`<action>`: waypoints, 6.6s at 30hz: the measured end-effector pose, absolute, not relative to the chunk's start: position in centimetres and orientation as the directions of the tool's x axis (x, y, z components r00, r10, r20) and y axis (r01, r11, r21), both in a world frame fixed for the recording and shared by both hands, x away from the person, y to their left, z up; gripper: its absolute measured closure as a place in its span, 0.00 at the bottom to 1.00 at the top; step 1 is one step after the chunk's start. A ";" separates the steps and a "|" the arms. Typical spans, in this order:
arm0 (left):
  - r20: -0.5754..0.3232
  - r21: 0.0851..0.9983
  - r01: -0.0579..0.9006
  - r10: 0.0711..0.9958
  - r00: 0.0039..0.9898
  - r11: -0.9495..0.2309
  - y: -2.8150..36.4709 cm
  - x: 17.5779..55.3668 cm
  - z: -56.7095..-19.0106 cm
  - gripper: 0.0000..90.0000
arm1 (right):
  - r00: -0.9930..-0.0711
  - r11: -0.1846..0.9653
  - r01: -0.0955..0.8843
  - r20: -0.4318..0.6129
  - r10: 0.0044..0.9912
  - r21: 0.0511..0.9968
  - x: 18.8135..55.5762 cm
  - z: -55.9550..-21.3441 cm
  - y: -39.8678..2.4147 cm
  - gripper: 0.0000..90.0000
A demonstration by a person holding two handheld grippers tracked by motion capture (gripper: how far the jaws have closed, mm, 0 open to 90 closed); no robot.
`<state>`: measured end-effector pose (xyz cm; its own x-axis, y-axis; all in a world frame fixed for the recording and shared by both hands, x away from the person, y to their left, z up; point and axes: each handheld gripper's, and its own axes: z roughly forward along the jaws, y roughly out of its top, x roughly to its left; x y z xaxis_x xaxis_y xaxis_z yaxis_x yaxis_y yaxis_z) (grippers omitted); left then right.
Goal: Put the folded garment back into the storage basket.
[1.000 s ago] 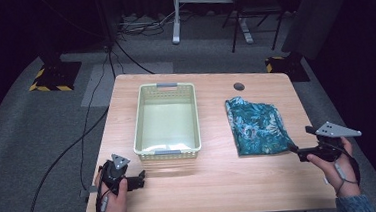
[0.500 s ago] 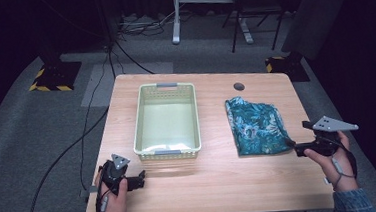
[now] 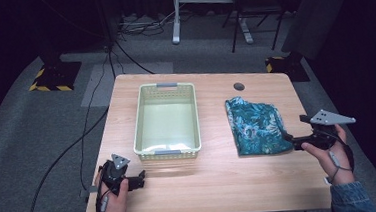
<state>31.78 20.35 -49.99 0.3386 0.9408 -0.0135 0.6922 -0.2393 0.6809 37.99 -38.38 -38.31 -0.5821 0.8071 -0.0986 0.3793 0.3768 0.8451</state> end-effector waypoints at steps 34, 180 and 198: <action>-0.014 0.681 0.692 0.941 0.339 -0.239 20.3 31.8 -50.0 0.00 | -0.585 0.360 0.382 -0.078 0.807 0.851 40.4 -39.7 -36.2 0.03; -0.013 0.681 0.692 0.941 0.339 -0.240 20.3 31.8 -50.0 0.00 | -0.575 0.385 0.346 -0.131 0.808 0.856 42.7 -34.9 -28.7 0.92; -0.011 0.681 0.691 0.941 0.339 -0.241 20.3 31.8 -50.0 0.00 | -0.574 0.384 0.314 -0.148 0.806 0.868 43.6 -32.0 -27.9 0.92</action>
<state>31.83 20.30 -49.99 0.3394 0.9406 -0.0111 0.6910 -0.2414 0.6813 43.58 -27.93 -32.03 -0.5736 0.8056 -0.1483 0.3142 0.3836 0.8684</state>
